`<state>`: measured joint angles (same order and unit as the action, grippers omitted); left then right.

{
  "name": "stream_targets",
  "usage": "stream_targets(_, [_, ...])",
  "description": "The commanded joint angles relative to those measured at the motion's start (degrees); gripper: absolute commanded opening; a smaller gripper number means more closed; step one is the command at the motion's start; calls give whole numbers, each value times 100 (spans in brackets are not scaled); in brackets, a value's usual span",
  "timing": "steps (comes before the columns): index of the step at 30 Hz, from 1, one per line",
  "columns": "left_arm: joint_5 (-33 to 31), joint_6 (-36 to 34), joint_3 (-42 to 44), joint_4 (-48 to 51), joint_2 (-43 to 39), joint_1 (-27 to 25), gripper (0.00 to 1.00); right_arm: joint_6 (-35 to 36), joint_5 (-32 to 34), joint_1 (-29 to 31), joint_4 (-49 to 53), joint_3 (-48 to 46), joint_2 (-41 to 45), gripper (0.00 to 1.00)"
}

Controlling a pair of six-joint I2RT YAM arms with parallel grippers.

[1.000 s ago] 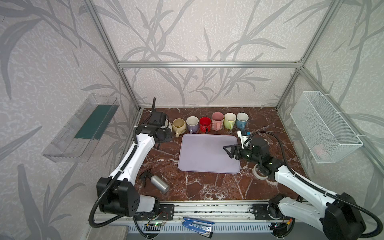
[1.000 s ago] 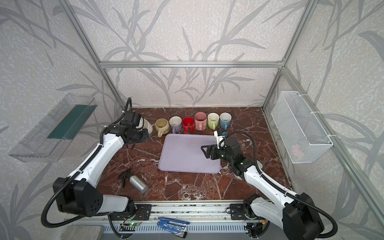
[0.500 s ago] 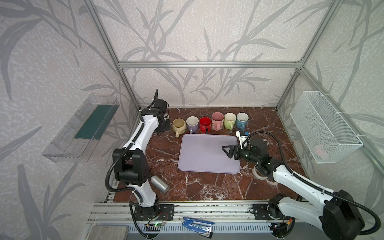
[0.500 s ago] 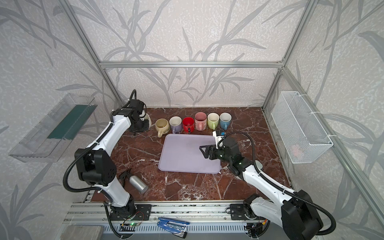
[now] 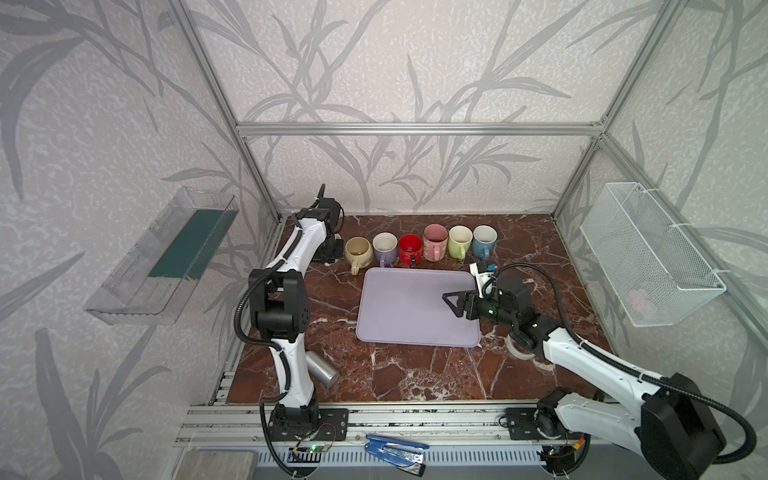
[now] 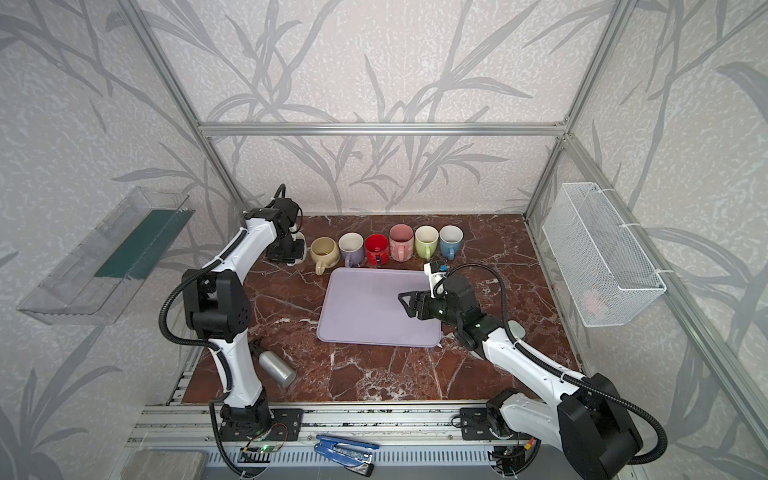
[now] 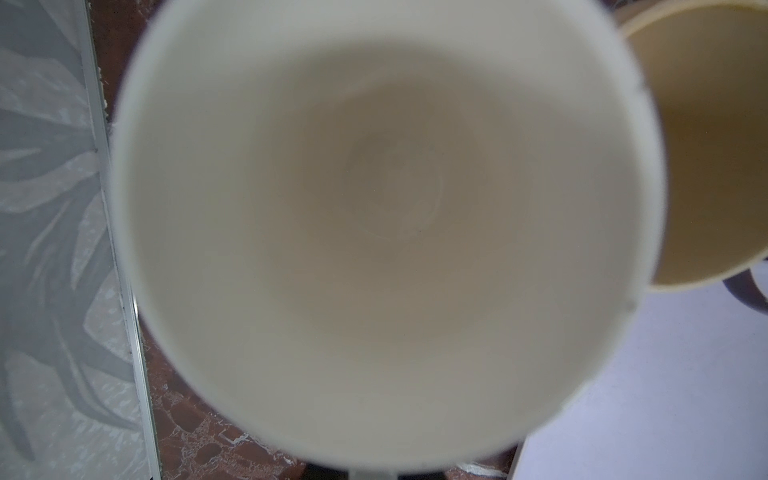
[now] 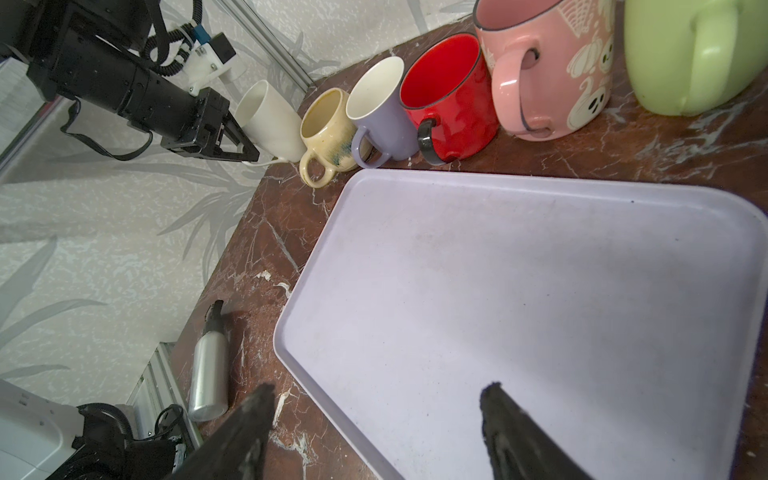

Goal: Turn the mug right side up
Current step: 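Lower the white mug beside the cream mug with the left gripper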

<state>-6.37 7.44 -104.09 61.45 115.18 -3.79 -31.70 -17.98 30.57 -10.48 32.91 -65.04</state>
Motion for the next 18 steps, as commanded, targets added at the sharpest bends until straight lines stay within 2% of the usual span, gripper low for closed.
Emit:
stream_targets(1, [-111, -103, -352, 103, 33, 27, 0, 6, 52, 37, -165, -3, -84, 78])
stream_targets(18, [-6, -87, -569, 3, 515, 71, 0, -3, 49, 36, -196, 18, -277, 78])
